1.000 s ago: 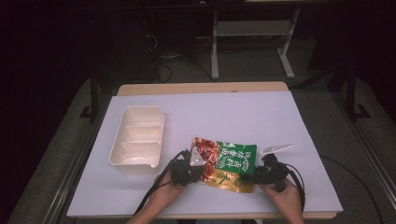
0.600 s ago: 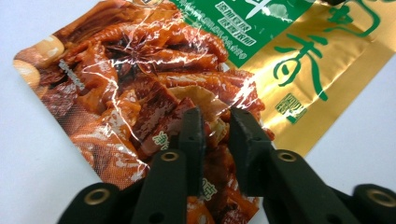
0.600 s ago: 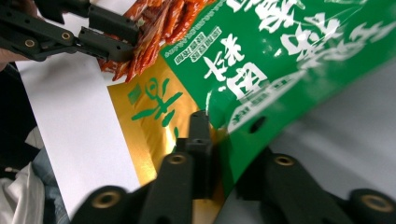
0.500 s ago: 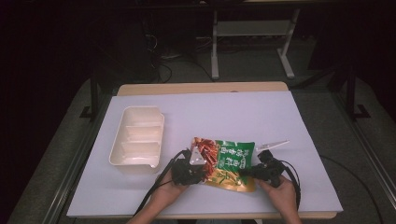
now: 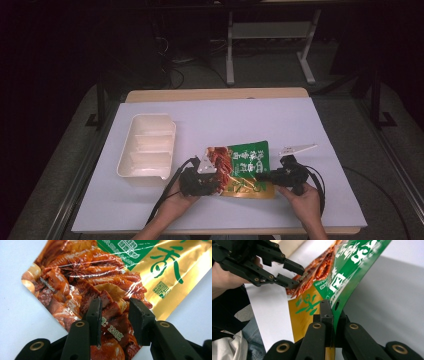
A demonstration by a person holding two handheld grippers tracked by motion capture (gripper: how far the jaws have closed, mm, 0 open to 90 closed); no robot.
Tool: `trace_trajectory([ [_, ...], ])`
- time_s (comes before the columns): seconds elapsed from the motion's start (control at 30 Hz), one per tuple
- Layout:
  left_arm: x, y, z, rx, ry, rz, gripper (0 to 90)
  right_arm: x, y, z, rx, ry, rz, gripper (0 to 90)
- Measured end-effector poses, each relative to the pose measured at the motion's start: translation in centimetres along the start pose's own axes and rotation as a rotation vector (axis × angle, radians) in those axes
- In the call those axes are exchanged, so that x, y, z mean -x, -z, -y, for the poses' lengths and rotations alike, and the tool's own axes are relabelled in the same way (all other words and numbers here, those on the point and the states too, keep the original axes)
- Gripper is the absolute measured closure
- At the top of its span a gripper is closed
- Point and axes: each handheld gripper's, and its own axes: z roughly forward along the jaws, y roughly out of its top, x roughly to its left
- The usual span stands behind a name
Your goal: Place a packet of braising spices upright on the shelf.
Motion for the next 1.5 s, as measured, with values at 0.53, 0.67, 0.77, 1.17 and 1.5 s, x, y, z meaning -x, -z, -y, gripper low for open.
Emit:
trace_trajectory([
  [0.53,-0.1,1.8,-0.8,0.071,-0.001,-0.014,61.1,-3.3,4.3,-3.2,0.054,0.154,0.036,89.9],
  [0.67,-0.2,2.2,-1.0,0.091,0.006,-0.009,60.3,-4.0,4.8,-3.8,0.042,0.178,0.044,89.9],
  [0.77,-0.4,2.5,-1.1,0.105,0.012,0.0,59.8,-4.1,4.9,-3.9,0.039,0.186,0.035,89.9],
  [1.17,-1.8,3.9,-2.3,0.18,0.021,0.014,45.2,-4.6,5.3,-4.7,0.028,0.217,-0.007,89.9],
  [1.5,-2.6,5.0,-4.2,0.229,-0.008,0.055,29.9,-5.5,5.6,-5.4,0.009,0.27,-0.034,89.9],
])
